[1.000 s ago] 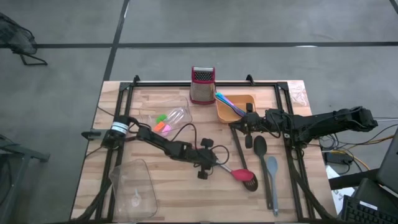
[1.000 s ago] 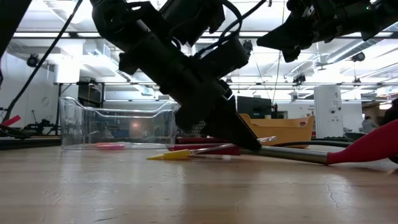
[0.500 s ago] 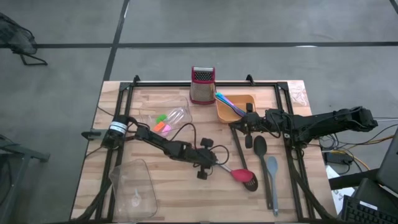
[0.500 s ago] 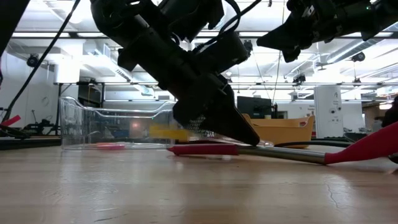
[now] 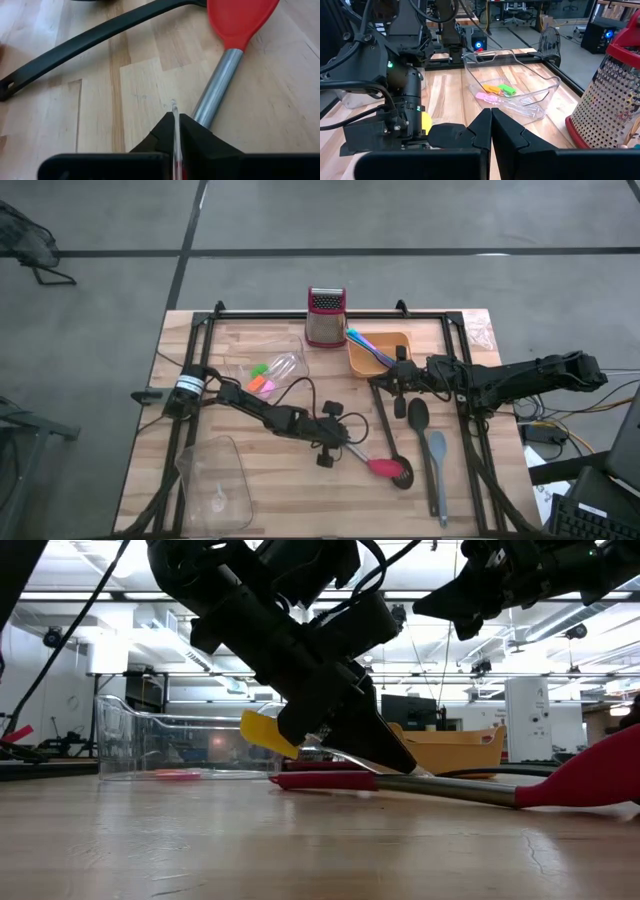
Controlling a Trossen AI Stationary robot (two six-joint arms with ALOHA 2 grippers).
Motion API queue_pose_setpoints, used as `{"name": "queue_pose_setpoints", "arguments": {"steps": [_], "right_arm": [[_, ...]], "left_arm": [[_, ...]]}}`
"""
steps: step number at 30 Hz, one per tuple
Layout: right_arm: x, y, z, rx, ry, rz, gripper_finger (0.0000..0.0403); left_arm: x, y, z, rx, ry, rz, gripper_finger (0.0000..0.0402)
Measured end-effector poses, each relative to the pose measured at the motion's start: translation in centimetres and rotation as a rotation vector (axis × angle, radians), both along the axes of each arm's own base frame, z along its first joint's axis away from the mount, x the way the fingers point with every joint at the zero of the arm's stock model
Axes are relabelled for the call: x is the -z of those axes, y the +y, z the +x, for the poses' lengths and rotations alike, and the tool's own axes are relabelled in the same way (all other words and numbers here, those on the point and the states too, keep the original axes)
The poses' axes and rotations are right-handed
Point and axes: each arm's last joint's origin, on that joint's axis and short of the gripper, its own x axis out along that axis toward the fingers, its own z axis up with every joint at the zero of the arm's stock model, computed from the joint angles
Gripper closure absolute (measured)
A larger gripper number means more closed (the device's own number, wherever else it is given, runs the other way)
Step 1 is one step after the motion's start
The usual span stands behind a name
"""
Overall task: Pick & Place Kitchen Items
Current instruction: Put the yellow spatula into the top transparent bin
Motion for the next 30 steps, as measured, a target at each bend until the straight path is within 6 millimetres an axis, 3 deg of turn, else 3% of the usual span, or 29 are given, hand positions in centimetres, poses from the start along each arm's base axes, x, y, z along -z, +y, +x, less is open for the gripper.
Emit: {"name": "queue_pose_setpoints", "arguments": {"steps": [13,24,30], "right_arm": [[0.0,0.0,0.0,0.000,0.000,0.000,0.0394],[0.0,0.0,0.0,0.000,0.001,0.000,0.0394],[0.0,0.0,0.0,0.000,0.006,0.000,0.0394]], "left_arm": [[-0.5,-0.1,-0.1,0.039,-0.005,0.041,0.0390],[-2.9,0.1,-1.1,0.055,0.013,0.078,0.0390],[-5.2,0.7,-3.3,0.051,-0.010,0.101,0.0390]]}}
